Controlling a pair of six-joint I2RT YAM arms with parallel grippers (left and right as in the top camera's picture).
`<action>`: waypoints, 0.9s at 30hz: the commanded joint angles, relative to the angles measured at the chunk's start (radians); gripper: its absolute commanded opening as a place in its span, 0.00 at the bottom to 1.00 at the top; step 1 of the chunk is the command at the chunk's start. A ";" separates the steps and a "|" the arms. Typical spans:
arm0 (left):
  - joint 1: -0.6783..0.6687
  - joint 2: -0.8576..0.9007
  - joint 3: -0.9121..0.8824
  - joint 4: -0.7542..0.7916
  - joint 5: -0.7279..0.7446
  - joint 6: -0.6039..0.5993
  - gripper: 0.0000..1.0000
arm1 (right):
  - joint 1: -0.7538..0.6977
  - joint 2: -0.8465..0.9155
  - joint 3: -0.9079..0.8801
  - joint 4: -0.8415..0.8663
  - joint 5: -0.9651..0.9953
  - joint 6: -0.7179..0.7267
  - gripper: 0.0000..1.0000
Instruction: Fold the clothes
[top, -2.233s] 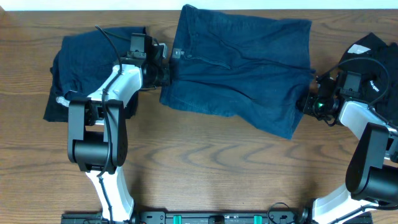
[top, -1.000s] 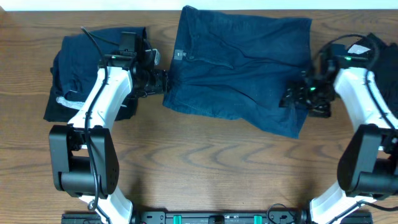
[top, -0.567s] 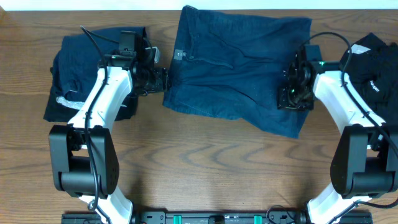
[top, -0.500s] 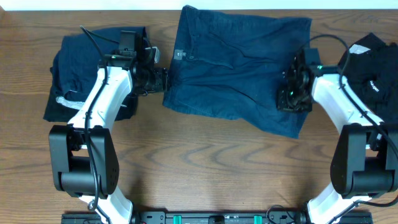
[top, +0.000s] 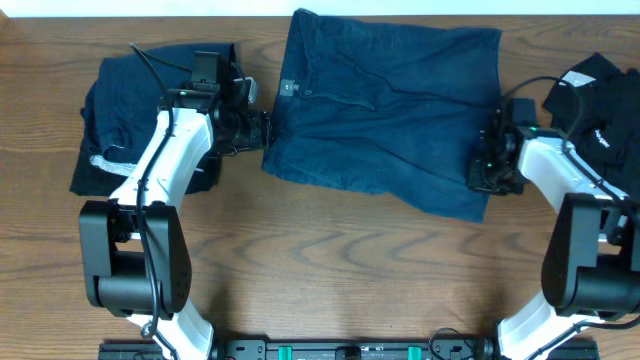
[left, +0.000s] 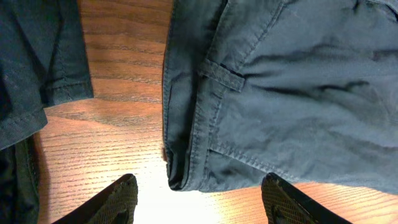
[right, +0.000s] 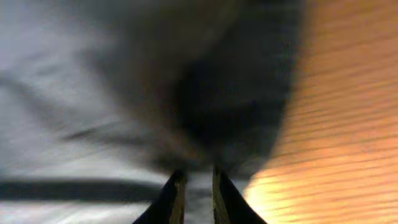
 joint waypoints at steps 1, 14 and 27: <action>0.004 0.008 -0.006 -0.003 -0.006 -0.006 0.66 | -0.075 0.000 -0.021 0.033 0.039 -0.007 0.15; 0.004 0.008 -0.006 -0.002 -0.006 -0.029 0.66 | -0.248 -0.001 0.045 0.058 -0.035 -0.064 0.27; 0.004 0.008 -0.006 0.020 -0.006 -0.028 0.66 | -0.222 -0.004 0.162 -0.273 -0.257 0.117 0.77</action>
